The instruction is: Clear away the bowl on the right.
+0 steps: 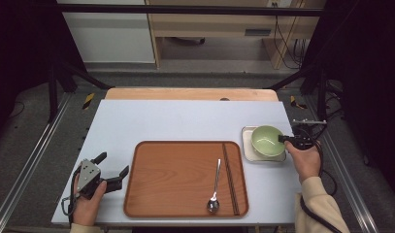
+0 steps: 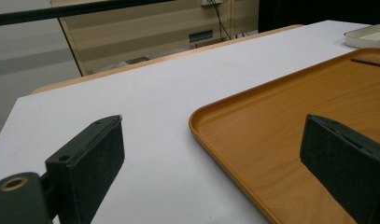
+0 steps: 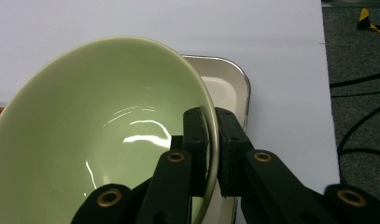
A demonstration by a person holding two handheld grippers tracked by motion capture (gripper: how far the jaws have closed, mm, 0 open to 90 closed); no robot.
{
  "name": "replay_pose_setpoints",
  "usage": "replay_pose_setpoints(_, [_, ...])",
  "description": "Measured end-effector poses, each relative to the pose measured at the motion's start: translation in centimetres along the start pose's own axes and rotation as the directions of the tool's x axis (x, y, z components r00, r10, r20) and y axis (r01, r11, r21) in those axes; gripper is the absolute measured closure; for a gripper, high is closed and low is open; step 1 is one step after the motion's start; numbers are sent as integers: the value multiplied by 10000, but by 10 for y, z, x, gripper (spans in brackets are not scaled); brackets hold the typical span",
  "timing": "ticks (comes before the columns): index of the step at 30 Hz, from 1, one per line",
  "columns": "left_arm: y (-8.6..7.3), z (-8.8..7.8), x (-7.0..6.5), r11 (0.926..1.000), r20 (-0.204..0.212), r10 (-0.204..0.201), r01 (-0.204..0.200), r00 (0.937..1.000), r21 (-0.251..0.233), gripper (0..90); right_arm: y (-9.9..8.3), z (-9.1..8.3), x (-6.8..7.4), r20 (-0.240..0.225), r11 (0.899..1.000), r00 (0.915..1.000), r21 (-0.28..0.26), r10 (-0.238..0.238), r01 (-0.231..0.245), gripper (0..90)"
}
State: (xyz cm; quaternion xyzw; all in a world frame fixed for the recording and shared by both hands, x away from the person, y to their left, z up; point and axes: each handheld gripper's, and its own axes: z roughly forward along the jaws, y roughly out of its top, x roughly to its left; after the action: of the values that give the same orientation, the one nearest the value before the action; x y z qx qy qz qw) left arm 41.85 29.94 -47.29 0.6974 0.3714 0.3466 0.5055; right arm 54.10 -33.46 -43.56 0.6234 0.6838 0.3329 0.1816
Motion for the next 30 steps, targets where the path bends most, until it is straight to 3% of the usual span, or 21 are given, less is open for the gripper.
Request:
replay_pose_setpoints(4, [0, 0, 0, 10000, -11, -1, 1, 10000, -2, 61, 1, -5, 5, -239, 9999, 9996, -101, 114, -116, 842])
replay_pose_setpoints(9, [0, 0, 0, 10000, -16, -2, 2, 10000, -12, 61, 9, -16, 16, -402, 9985, 9985, -410, -372, 355, 842])
replay_pose_setpoints(15, [0, 0, 0, 10000, -21, -4, 4, 10000, -21, 61, 20, -30, 42, -972, 9951, 9915, -566, -868, 816, 842])
replay_pose_setpoints(20, [0, -1, 0, 10000, -33, -10, 10, 10000, -21, 61, 25, -36, 71, -1554, 9888, 9774, -633, -1432, 1348, 843])
replay_pose_setpoints(24, [0, -1, 0, 10000, -32, -3, 3, 10000, -24, 61, 27, -35, 93, -1941, 9799, 9608, -608, -1981, 1897, 842])
replay_pose_setpoints(30, [1, -2, 2, 10000, -68, -48, 47, 10000, -70, 61, 24, -31, 123, -2465, 9705, 9387, -493, -2409, 2361, 843])
